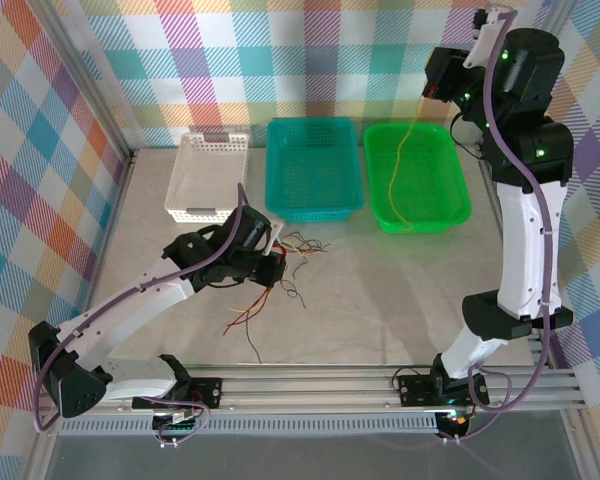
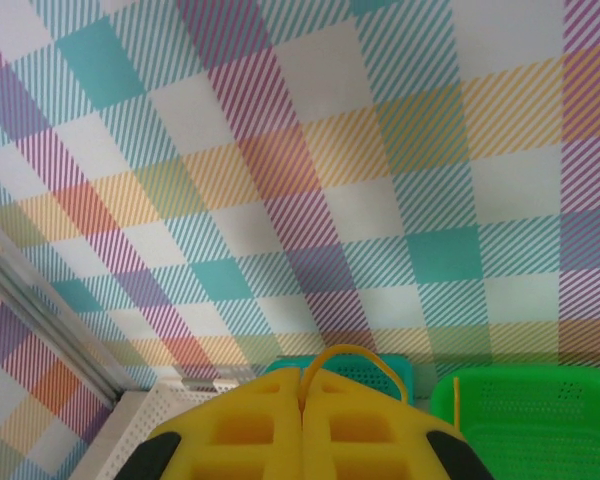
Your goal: Untangle the cables
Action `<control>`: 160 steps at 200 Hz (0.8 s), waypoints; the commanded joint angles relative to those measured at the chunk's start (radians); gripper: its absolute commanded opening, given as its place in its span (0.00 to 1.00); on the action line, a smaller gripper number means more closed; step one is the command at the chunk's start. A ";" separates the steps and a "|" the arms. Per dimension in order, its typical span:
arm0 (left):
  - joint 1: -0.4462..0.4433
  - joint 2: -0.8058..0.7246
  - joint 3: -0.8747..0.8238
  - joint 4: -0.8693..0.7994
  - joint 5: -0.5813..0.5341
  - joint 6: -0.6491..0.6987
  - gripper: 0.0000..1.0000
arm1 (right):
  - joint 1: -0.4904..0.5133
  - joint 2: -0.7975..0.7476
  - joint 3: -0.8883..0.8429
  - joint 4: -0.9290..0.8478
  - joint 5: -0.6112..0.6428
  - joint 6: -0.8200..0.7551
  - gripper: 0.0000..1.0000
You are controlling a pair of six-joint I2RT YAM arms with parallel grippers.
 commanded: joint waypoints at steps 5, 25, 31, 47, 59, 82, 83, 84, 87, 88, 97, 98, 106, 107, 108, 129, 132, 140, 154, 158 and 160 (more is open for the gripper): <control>0.010 -0.036 -0.036 0.024 -0.014 0.052 0.00 | -0.042 0.021 0.035 0.068 -0.024 0.037 0.00; 0.010 -0.056 -0.056 0.043 -0.018 0.060 0.00 | -0.051 0.042 0.035 0.084 0.000 0.034 0.00; 0.011 -0.061 -0.060 0.046 -0.017 0.062 0.00 | -0.056 0.050 0.035 0.089 0.005 0.036 0.00; 0.010 -0.070 -0.066 0.052 -0.018 0.066 0.00 | -0.070 0.067 0.035 0.103 0.007 0.048 0.00; 0.010 -0.077 -0.075 0.057 -0.020 0.069 0.00 | -0.075 0.072 0.035 0.124 0.004 0.055 0.00; 0.010 -0.075 -0.082 0.061 -0.018 0.073 0.00 | -0.075 0.079 0.055 0.171 -0.002 0.060 0.00; 0.011 -0.075 -0.082 0.061 -0.018 0.073 0.00 | -0.075 0.078 0.057 0.172 -0.002 0.059 0.00; 0.010 -0.075 -0.082 0.061 -0.018 0.074 0.00 | -0.075 0.079 0.059 0.174 -0.002 0.060 0.00; 0.010 -0.073 -0.082 0.061 -0.018 0.073 0.00 | -0.075 0.081 0.064 0.176 0.001 0.060 0.00; 0.011 -0.073 -0.082 0.061 -0.018 0.073 0.00 | -0.075 0.081 0.066 0.178 0.002 0.060 0.00; 0.010 -0.069 -0.082 0.061 -0.017 0.074 0.00 | -0.077 0.085 0.081 0.183 0.008 0.060 0.00; 0.010 -0.069 -0.082 0.061 -0.017 0.075 0.00 | -0.077 0.086 0.081 0.184 0.007 0.060 0.00; 0.010 -0.066 -0.082 0.062 -0.015 0.075 0.00 | -0.081 0.087 0.085 0.193 0.002 0.060 0.00; 0.010 -0.066 -0.082 0.062 -0.015 0.075 0.00 | -0.082 0.086 0.086 0.193 0.001 0.062 0.00; 0.010 -0.065 -0.082 0.062 -0.015 0.075 0.00 | -0.082 0.087 0.087 0.193 -0.001 0.063 0.00; 0.011 -0.056 -0.083 0.063 -0.012 0.078 0.00 | -0.086 0.081 0.088 0.212 -0.012 0.074 0.00; 0.010 -0.054 -0.083 0.063 -0.012 0.079 0.00 | -0.086 0.081 0.090 0.215 -0.013 0.075 0.00; 0.011 -0.051 -0.082 0.064 -0.012 0.079 0.00 | -0.086 0.076 0.088 0.223 -0.012 0.080 0.00; 0.011 -0.047 -0.082 0.064 -0.009 0.080 0.00 | -0.088 0.071 0.088 0.239 -0.019 0.088 0.00; 0.010 -0.046 -0.082 0.064 -0.009 0.080 0.00 | -0.088 0.068 0.089 0.244 -0.020 0.090 0.00; 0.011 -0.046 -0.081 0.064 -0.009 0.080 0.00 | -0.088 0.066 0.088 0.246 -0.022 0.091 0.00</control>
